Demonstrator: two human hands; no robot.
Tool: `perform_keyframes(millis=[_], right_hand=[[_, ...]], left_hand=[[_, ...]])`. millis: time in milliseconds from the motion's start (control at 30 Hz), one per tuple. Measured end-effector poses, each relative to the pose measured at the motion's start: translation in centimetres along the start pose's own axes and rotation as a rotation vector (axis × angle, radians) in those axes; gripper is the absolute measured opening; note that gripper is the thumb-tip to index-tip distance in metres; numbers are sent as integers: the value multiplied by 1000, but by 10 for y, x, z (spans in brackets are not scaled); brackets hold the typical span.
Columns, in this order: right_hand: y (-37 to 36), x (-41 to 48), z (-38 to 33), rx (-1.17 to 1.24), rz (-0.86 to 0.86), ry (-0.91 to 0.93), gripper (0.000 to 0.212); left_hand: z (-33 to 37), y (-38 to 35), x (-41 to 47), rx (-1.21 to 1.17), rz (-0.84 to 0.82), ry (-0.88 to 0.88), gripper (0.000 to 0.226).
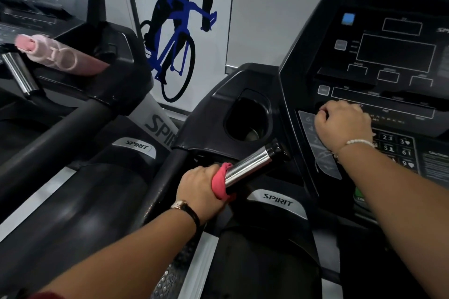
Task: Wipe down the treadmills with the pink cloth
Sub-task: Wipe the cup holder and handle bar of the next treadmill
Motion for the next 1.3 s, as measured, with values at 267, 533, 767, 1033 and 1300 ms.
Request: perform_keyframes(millis=[267,533,767,1033,1300], right_hand=[[61,-28,-82,580,104,110,29],[23,-73,-167,-227,-83,204,45],[22,-74,-166,-309,-59,143,43],[16,-70,-166,-320,-54,161,43],[16,-72,-169,-324,-107,160,48]], left_hand=[[-7,-16,10,-258,-652,161,34],[-9,-4,-6,-223,-264,109,57],[-7,-2,8,-149,-560,-64,51],[2,-3,16,-6,-417,-262,42],[-7,-3,-8,-36,-257,-64,52]])
Point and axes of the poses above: each hand's wrist, its own x-axis towards the middle knuckle, its own y-axis out of the back of the hand, z = x × y, the point moved 8 cm from there along x, towards the middle knuckle, and after that the axes turned 7 degrees about -z, right-handed, at the moved point
